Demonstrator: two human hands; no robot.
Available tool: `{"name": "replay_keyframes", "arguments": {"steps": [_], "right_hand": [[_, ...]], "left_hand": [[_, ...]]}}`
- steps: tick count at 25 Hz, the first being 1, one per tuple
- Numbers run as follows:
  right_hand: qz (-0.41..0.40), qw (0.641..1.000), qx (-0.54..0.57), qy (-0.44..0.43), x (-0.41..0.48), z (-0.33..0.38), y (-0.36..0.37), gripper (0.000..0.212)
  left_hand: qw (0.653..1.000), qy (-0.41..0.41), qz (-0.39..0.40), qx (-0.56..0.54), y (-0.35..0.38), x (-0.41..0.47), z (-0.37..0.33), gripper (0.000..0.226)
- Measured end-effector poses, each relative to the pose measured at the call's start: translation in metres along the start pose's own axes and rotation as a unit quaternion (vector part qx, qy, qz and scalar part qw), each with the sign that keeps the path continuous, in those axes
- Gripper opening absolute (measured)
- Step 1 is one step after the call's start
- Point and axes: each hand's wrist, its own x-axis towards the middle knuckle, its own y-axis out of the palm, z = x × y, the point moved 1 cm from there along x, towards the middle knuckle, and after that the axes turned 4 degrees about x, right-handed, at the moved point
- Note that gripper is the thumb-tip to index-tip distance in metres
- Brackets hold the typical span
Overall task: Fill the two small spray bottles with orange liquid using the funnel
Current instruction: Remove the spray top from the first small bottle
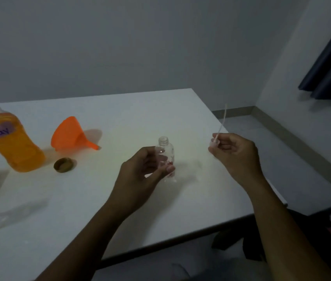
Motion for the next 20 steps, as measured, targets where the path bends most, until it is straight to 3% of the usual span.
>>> {"name": "replay_keyframes", "arguments": {"steps": [4,9,16,20], "right_hand": [[-0.054,0.998,-0.034,0.013,0.010,-0.027,-0.015,0.033],[-0.053,0.995,-0.081,-0.004,0.020,-0.040,-0.016,0.037],[-0.035,0.991,-0.126,0.021,0.031,-0.044,-0.013,0.046],[-0.016,0.994,-0.089,0.060,0.015,-0.030,-0.011,0.061]], "left_hand": [[0.999,0.027,0.020,-0.013,0.063,0.027,-0.006,0.041],[1.000,0.027,0.016,-0.004,0.102,0.045,0.000,0.044],[0.999,0.014,0.017,0.038,0.114,0.056,0.010,0.054],[0.997,-0.018,0.052,0.050,0.081,0.039,0.006,0.077]]}}
